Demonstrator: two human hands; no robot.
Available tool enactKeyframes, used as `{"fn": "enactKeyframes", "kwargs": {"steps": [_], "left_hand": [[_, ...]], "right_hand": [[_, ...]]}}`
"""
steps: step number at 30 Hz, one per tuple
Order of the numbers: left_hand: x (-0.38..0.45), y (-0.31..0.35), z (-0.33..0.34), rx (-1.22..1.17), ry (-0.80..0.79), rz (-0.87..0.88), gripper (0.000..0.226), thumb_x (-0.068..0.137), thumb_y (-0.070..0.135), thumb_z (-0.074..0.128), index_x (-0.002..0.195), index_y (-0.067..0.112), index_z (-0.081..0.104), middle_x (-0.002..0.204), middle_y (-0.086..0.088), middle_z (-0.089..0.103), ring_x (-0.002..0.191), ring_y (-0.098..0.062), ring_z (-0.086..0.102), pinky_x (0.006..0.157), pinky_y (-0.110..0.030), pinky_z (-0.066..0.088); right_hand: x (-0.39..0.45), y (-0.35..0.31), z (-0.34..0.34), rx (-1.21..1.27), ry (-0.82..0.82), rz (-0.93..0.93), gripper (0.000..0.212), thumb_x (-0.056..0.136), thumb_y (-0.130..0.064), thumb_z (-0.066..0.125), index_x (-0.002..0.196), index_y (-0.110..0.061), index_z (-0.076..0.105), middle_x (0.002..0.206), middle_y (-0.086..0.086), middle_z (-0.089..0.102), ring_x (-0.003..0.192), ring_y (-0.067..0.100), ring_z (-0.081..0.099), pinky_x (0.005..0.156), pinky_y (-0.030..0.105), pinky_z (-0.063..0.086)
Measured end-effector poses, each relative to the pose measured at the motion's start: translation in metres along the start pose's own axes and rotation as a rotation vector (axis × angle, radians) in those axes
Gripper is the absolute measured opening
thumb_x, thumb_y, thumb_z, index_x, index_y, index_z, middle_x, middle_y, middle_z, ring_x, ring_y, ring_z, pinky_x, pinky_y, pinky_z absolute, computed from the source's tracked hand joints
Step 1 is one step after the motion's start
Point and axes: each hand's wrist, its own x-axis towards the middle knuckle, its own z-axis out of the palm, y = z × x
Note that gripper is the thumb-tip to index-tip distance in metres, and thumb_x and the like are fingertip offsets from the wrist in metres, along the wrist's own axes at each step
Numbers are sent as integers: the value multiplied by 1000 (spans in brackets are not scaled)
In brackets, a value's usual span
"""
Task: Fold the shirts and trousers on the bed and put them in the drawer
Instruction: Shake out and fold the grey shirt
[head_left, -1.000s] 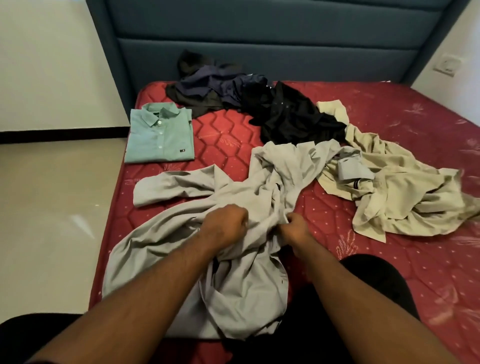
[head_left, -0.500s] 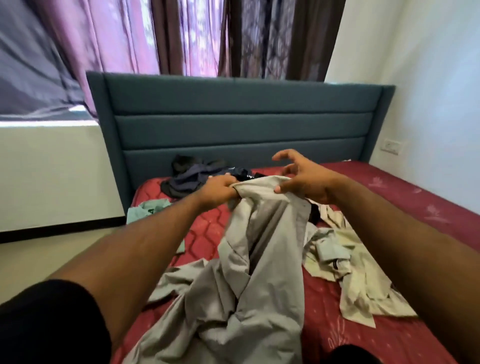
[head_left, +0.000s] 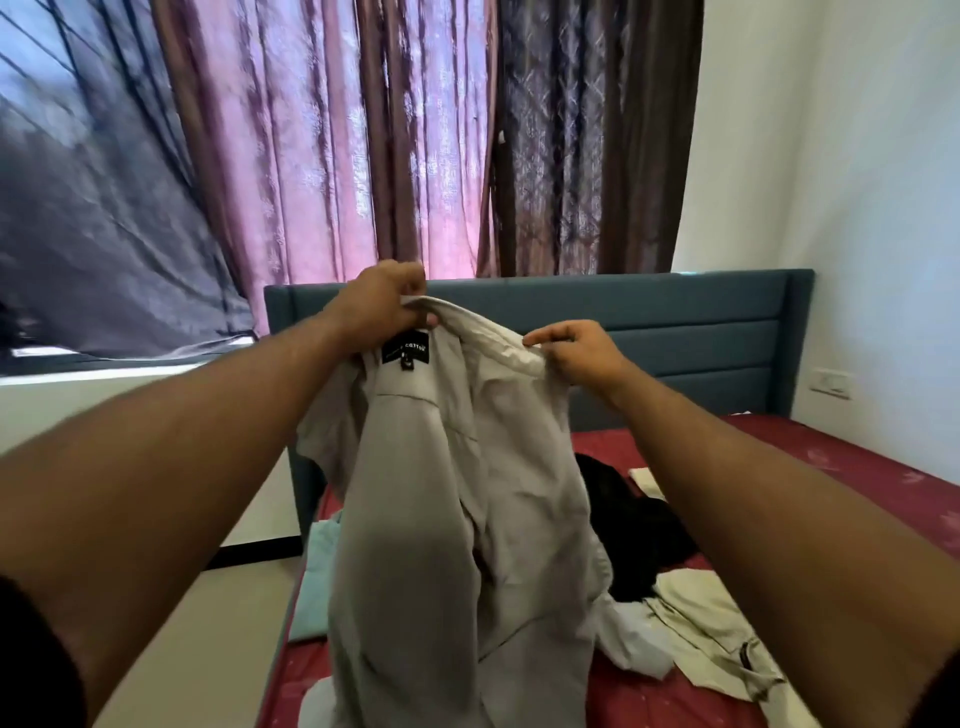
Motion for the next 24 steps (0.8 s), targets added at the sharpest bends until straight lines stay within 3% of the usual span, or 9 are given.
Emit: {"fn": "enactKeyframes", "kwargs": {"steps": [3, 5, 9, 11, 13, 16, 18, 20, 24], "left_hand": [[0, 4, -5, 63, 61, -39, 24, 76, 31, 80, 77, 21, 59, 89, -3, 55, 84, -24, 56, 68, -28, 35], [-4, 5, -13, 196, 68, -45, 20, 79, 36, 77, 85, 21, 65, 92, -2, 51, 86, -24, 53, 71, -31, 35], [-14, -1, -29, 737, 201, 386, 17, 79, 24, 76, 83, 9, 71, 87, -15, 55, 77, -37, 56, 62, -41, 40], [-21, -2, -34, 781, 239, 501, 19, 67, 3, 79, 83, 6, 68, 77, -17, 54, 56, -35, 55, 47, -37, 41], [-29, -2, -39, 727, 248, 543, 48, 66, -4, 77, 110, 10, 64, 79, -16, 55, 43, -34, 55, 38, -31, 34], [-41, -5, -41, 730, 36, 672, 58, 73, 3, 72, 124, 24, 55, 101, -12, 58, 55, -32, 63, 42, -34, 44], [-45, -8, -42, 731, -240, 429, 39, 86, 18, 63, 121, 33, 55, 121, -7, 54, 87, -32, 66, 70, -39, 53], [-51, -14, -39, 718, -548, 108, 40, 94, 24, 51, 131, 39, 53, 133, -6, 53, 112, -31, 58, 93, -35, 46], [-80, -33, -25, 668, -647, 102, 56, 87, 17, 53, 140, 33, 47, 129, -7, 58, 115, -29, 57, 94, -33, 45]], "right_hand": [[-12, 1, 20, 75, -45, -9, 29, 77, -8, 78, 106, -7, 72, 91, 0, 69, 78, 3, 58, 71, 16, 47], [-11, -4, 25, -54, 56, -71, 25, 73, -6, 79, 97, -11, 75, 90, 0, 69, 83, 5, 59, 75, 17, 42], [9, -33, 3, -317, 282, -250, 5, 74, -7, 74, 76, -11, 72, 84, 8, 62, 81, 14, 54, 66, 16, 30], [15, -54, -13, -382, 264, -298, 15, 76, -6, 70, 70, -17, 62, 80, 3, 59, 78, 14, 52, 66, 20, 32], [17, -71, -29, -472, 233, -335, 15, 77, -5, 68, 70, -16, 61, 76, 0, 58, 75, 14, 53, 66, 23, 35], [19, -84, -55, -594, 188, -340, 5, 77, -8, 74, 82, -9, 73, 77, 1, 61, 75, 12, 55, 65, 22, 36], [18, -87, -65, -629, 107, -332, 10, 77, -7, 75, 87, -5, 75, 79, 7, 66, 75, 10, 57, 66, 22, 40], [16, -86, -66, -646, 76, -336, 15, 78, -7, 76, 92, -5, 76, 86, 11, 71, 78, 13, 60, 72, 25, 46], [11, -78, -57, -669, 118, -346, 19, 76, -11, 79, 95, -6, 76, 90, 11, 71, 84, 19, 63, 75, 24, 43]]}}
